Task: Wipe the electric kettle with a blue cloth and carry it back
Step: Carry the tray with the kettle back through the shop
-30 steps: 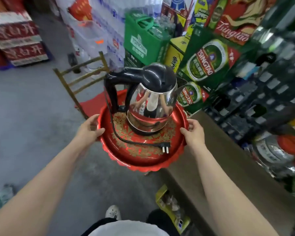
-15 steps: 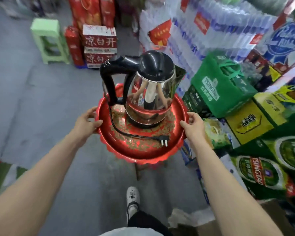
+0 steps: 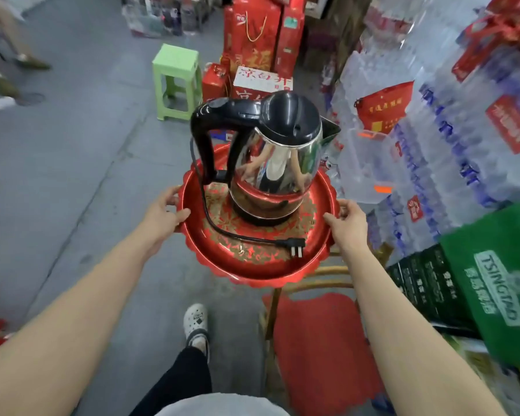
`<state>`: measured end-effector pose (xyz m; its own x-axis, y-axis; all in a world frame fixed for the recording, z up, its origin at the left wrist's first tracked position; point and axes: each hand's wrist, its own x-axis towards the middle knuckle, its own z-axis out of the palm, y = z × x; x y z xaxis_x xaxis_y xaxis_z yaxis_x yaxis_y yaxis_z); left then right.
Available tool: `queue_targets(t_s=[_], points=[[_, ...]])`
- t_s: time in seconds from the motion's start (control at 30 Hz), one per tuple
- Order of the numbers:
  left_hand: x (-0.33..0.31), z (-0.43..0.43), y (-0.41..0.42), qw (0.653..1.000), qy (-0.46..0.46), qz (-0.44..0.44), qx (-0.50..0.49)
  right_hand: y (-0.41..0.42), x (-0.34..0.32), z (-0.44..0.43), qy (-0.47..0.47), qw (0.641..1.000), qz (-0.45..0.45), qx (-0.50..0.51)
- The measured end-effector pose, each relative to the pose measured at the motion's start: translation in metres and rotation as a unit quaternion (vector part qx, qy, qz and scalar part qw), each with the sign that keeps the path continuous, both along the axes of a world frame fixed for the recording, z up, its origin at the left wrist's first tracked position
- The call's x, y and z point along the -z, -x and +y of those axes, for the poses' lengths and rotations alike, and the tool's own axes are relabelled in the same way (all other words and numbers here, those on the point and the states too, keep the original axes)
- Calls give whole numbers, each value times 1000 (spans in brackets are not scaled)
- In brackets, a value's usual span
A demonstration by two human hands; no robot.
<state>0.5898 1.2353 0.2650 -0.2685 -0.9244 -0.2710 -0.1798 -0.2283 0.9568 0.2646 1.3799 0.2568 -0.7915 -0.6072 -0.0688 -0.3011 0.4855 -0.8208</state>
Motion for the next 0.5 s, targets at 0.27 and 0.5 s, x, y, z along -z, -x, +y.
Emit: queue_targets(t_s=[0.27,0.5], points=[[1,-217,36,999,-24,-24,13,29,3,-204,-9,999,-36,28],[17,-394,108,998,-22,-44,34,94,9,-373,-16,997,-52,48]])
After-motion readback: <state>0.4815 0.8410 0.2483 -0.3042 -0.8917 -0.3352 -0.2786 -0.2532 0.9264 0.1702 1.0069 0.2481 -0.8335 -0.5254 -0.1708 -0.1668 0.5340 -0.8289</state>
